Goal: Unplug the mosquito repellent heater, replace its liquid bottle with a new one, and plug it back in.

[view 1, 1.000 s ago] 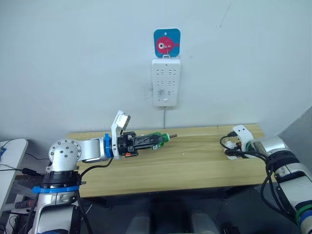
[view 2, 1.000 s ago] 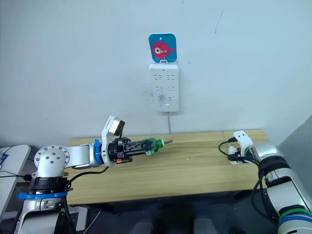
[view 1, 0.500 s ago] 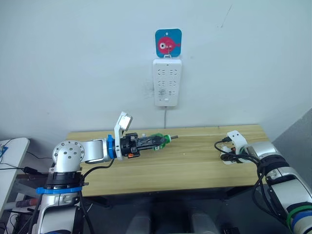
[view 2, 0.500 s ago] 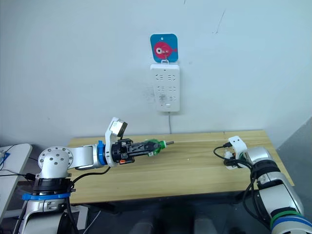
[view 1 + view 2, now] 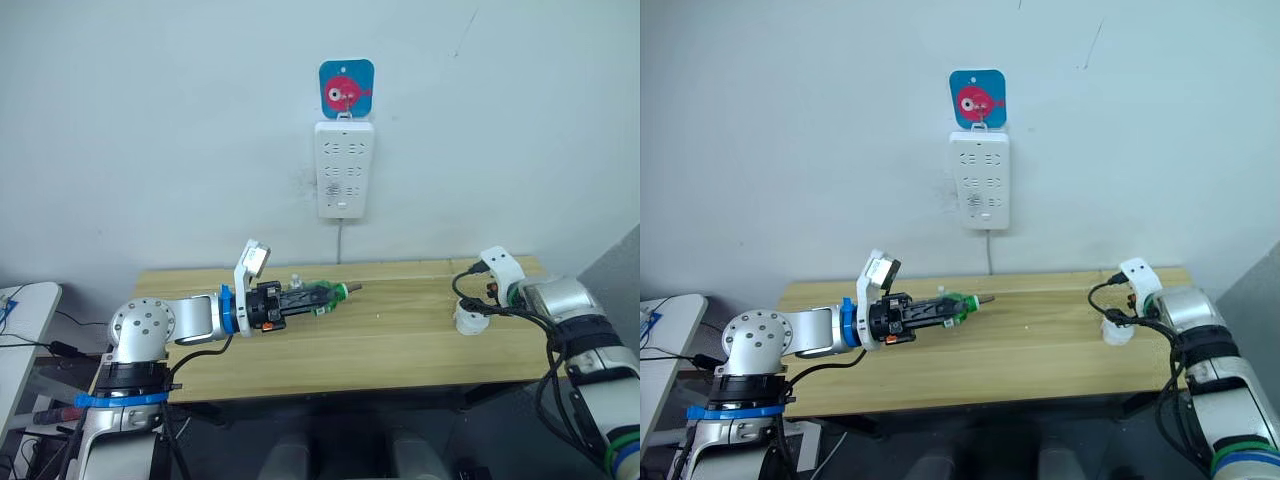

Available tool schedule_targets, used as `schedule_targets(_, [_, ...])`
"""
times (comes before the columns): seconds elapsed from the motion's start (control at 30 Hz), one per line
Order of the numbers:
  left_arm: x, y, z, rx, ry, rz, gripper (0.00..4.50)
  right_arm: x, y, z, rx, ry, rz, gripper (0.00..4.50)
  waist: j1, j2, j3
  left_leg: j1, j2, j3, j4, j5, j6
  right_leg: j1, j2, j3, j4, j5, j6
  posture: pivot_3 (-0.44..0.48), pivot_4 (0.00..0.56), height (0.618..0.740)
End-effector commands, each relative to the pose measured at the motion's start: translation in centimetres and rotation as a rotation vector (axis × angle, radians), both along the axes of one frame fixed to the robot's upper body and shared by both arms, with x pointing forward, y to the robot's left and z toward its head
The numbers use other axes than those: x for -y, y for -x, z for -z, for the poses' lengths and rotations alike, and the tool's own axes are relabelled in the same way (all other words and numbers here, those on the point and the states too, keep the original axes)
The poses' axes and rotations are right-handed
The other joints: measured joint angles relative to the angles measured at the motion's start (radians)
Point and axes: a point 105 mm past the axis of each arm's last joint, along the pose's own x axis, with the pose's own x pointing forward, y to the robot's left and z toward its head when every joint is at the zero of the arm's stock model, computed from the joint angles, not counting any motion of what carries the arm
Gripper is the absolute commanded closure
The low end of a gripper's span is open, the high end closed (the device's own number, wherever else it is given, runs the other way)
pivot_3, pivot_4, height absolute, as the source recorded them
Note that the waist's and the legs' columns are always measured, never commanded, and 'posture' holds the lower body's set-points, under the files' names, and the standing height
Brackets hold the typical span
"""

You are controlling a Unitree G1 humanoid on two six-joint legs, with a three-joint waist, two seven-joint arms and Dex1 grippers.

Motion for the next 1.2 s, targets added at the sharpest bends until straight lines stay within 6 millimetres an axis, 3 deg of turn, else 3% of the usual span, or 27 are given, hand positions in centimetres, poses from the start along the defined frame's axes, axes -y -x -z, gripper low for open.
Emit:
schedule_targets(0.03, [0.1,0.2,-0.8,0.065,0.030,-0.013,2.19,-2.4,-1.4,-5.2,0.232,-0.067,-0.046,0.01,-0.001,0.001,0.000,0.000,0.000,0.000,0.000,0.000,0.000,0.000,0.000,0.000,0.000,0.000,0.000,0.016,0.097,0.740])
schedule_targets(0.13, [0.4,-0.4,-0.4,0.099,0.044,-0.064,2.19,-5.4,-3.1,-9.3,0.503,-0.162,-0.076,0.01,-0.002,0.001,-0.001,0.001,0.000,0.000,0.000,0.000,-0.001,0.000,0.000,0.001,0.000,0.000,0.000,0.010,0.091,0.740])
schedule_targets(0.23, [1.1,-1.3,-0.4,0.139,0.075,-0.121,2.19,-6.7,-4.0,-12.5,0.766,-0.210,-0.090,0.01,0.005,0.001,-0.001,0.001,0.000,0.000,-0.001,0.001,-0.002,0.000,0.000,0.000,0.000,0.000,0.000,0.001,0.088,0.740])
schedule_targets(0.33, [1.7,-2.4,-0.5,0.172,0.107,-0.175,2.19,-7.1,-4.3,-13.3,0.944,-0.156,-0.130,0.01,0.016,0.000,-0.001,0.001,-0.001,0.000,-0.001,0.003,-0.006,0.000,0.000,0.000,0.000,0.000,0.000,-0.025,0.080,0.740])
schedule_targets(0.43, [2.4,-2.9,-0.7,0.207,0.102,-0.189,2.19,-6.4,-4.8,-13.3,1.000,-0.174,-0.058,0.01,0.015,-0.001,-0.002,0.001,-0.002,0.001,0.000,0.003,-0.006,0.001,0.000,0.001,-0.001,0.000,0.000,-0.038,0.078,0.740])
schedule_targets(0.53, [2.7,-2.9,-0.5,0.309,0.032,-0.179,2.19,-6.5,-4.2,-12.2,0.920,-0.376,0.001,0.01,0.006,-0.001,-0.002,0.001,-0.001,0.002,0.000,0.003,-0.006,0.000,0.000,0.002,0.000,0.000,0.000,-0.042,0.079,0.740])
schedule_targets(0.7, [2.9,-5.0,-0.3,0.666,-0.152,-0.274,2.19,-8.3,-0.6,-10.0,0.541,-0.842,0.080,0.01,0.006,0.000,-0.002,0.002,0.001,0.002,-0.002,0.002,-0.005,0.000,0.001,0.001,0.000,0.001,-0.001,-0.062,0.086,0.740])
schedule_targets(0.87, [3.6,-6.0,0.2,1.122,-0.341,-0.260,2.19,-11.5,2.8,-11.7,0.183,-1.310,0.048,0.01,0.005,0.001,-0.003,0.002,0.002,0.003,-0.002,0.001,-0.002,0.000,0.000,0.001,-0.001,0.003,-0.005,-0.071,0.092,0.740])
schedule_targets(1.07, [5.2,-5.5,-0.4,1.321,-0.327,-0.253,2.19,-14.3,4.2,-12.4,0.056,-1.451,0.029,0.01,0.001,0.002,-0.003,0.002,0.002,0.003,-0.006,0.001,-0.001,0.000,0.000,0.000,-0.003,0.003,-0.005,-0.062,0.098,0.740])
schedule_targets(1.2, [5.7,-5.3,-0.9,1.369,-0.307,-0.251,2.19,-16.0,4.9,-12.8,0.021,-1.438,0.012,0.01,-0.004,0.001,-0.003,0.002,0.002,0.004,-0.006,0.001,0.000,0.000,0.000,0.000,-0.002,0.003,-0.004,-0.061,0.098,0.740])
